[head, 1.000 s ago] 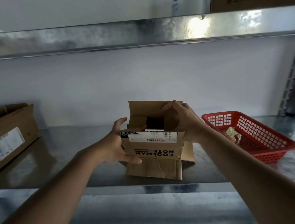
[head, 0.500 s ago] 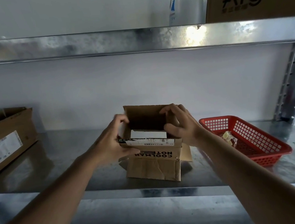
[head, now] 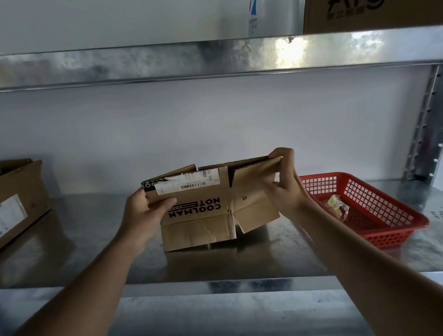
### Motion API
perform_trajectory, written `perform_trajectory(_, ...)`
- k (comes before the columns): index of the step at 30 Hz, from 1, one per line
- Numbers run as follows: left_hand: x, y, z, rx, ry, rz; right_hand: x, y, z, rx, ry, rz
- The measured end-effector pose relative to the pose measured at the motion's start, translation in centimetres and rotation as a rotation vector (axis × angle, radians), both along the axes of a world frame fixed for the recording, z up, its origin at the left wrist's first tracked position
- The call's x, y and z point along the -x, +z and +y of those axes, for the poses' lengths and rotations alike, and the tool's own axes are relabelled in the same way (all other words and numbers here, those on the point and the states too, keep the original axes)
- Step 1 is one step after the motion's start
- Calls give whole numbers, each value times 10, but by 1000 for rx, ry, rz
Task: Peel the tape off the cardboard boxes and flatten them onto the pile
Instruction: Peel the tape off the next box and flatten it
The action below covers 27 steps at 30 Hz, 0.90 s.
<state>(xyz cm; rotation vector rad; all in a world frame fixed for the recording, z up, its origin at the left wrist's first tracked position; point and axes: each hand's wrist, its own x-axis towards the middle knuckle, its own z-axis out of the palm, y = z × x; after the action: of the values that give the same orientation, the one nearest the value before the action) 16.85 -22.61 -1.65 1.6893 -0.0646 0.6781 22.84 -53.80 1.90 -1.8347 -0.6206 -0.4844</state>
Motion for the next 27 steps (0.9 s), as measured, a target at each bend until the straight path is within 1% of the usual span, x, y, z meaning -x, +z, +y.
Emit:
perform_trajectory(2, 0, 1, -1, 24, 23, 19, -3, -3, 0, 32, -61, -8)
perform_trajectory(5, 1, 6, 0, 147, 1, 29, -5, -6, 2, -53, -118, 131)
perform_trajectory(7, 1, 8, 0, 262, -28, 42, -8, -10, 4, 50, -188, 205)
perform_trajectory(8, 0, 8, -2, 276, -2, 55, -8, -13, 5, 122, -223, 221)
perform_trajectory(9, 0, 9, -4, 248, 53, 74, -7, -16, 6, 185, -252, 219)
perform_trajectory(11, 1, 8, -7, 133, 161, 105, -4, -23, 7, 286, -317, 165)
perform_trajectory(12, 2, 8, -8, 84, 179, 112, -1, -25, 9, 312, -351, 136)
perform_trajectory(14, 5, 7, -12, -38, 154, 131, -1, -29, 11, 286, -368, 132)
perform_trajectory(15, 6, 8, -14, -127, 133, 154, -3, -30, 12, 248, -353, 173)
perform_trajectory(17, 5, 5, -14, -309, 106, 235, -5, -28, 14, 188, -331, 315)
perform_trajectory(20, 3, -3, -11, -512, 154, 452, -5, -26, 16, 194, -351, 444)
perform_trajectory(22, 0, -12, -10, -639, 204, 517, -2, -27, 17, 302, -364, 487)
perform_trajectory(25, -1, -20, -14, -760, 180, 469, 4, -34, 20, 553, -394, 553)
perform_trajectory(27, -2, -22, -16, -849, 141, 480, 6, -42, 22, 749, -466, 571)
